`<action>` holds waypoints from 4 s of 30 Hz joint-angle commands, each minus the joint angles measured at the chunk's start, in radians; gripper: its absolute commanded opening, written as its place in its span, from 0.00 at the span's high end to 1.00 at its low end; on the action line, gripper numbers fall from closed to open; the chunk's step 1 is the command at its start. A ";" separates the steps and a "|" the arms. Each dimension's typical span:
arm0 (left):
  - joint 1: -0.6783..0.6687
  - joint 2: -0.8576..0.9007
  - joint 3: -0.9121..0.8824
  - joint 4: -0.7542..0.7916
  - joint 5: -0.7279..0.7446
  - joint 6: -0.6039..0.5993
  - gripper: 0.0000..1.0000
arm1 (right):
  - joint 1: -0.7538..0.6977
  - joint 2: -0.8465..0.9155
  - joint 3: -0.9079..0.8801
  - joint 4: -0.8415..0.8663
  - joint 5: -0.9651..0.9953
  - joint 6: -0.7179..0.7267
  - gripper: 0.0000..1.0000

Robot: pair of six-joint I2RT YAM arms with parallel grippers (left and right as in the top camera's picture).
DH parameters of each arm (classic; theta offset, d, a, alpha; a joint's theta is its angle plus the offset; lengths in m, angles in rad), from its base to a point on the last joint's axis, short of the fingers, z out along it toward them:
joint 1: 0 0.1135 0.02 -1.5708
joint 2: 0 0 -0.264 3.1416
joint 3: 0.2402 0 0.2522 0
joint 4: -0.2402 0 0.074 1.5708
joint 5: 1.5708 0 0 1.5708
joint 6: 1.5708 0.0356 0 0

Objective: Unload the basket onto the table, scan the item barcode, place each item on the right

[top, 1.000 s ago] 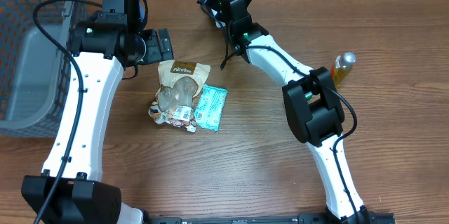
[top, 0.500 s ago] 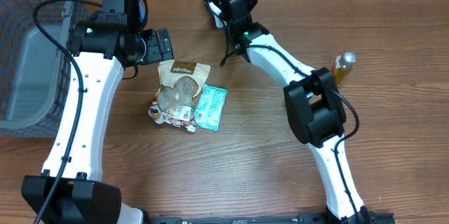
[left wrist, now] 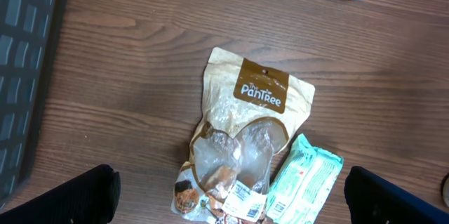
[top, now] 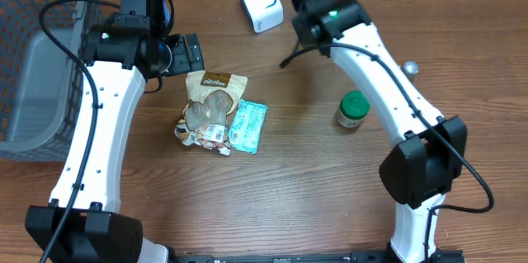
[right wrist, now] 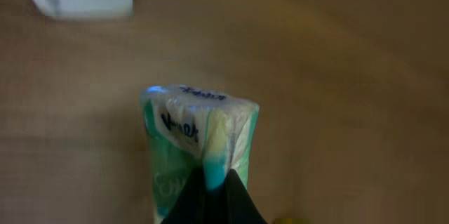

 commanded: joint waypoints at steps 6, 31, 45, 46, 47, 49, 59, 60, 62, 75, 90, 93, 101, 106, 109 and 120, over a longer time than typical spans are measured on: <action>-0.002 0.003 0.009 0.005 0.007 -0.006 0.00 | -0.097 0.025 -0.177 -0.134 -0.317 0.377 0.97; -0.002 0.003 0.009 0.005 0.007 -0.006 0.00 | -0.180 0.013 -0.304 0.035 -0.197 0.360 0.44; -0.002 0.003 0.009 0.005 0.007 -0.006 0.00 | -0.027 0.008 -0.195 -0.023 -0.662 0.357 0.44; -0.002 0.003 0.009 0.005 0.007 -0.006 0.01 | -0.013 0.008 -0.196 -0.017 -0.678 0.357 0.44; -0.002 0.003 0.009 0.005 0.007 -0.006 0.01 | -0.001 0.008 -0.196 -0.011 -0.682 0.360 0.45; -0.002 0.003 0.009 0.005 0.007 -0.006 0.00 | 0.025 0.008 -0.206 0.016 -0.685 0.382 0.51; -0.002 0.003 0.009 0.005 0.007 -0.006 0.00 | 0.156 0.008 -0.317 0.236 -0.682 0.447 0.51; -0.002 0.003 0.009 0.005 0.007 -0.006 0.00 | 0.171 0.008 -0.333 0.261 -0.672 0.447 0.51; -0.002 0.003 0.009 0.005 0.007 -0.006 0.00 | 0.193 0.008 -0.357 0.295 -0.626 0.447 0.51; -0.002 0.003 0.009 0.005 0.007 -0.006 0.00 | 0.246 0.009 -0.516 0.416 -0.375 0.446 0.46; -0.002 0.003 0.009 0.005 0.007 -0.006 0.00 | 0.195 -0.033 -0.520 0.212 -0.204 0.520 0.43; -0.002 0.003 0.009 0.005 0.007 -0.006 0.00 | 0.162 -0.069 -0.520 0.180 -0.231 0.551 0.43; -0.002 0.003 0.009 0.005 0.007 -0.006 0.00 | 0.133 -0.169 -0.520 0.208 -0.538 0.513 0.48; -0.002 0.003 0.009 0.005 0.007 -0.006 0.00 | 0.177 -0.154 -0.524 0.317 -0.551 0.513 0.86; -0.002 0.003 0.009 0.005 0.007 -0.006 0.00 | 0.207 -0.117 -0.524 0.397 -0.519 0.514 0.96; -0.002 0.003 0.009 0.005 0.007 -0.006 0.00 | 0.244 0.038 -0.524 0.526 -0.608 0.517 0.95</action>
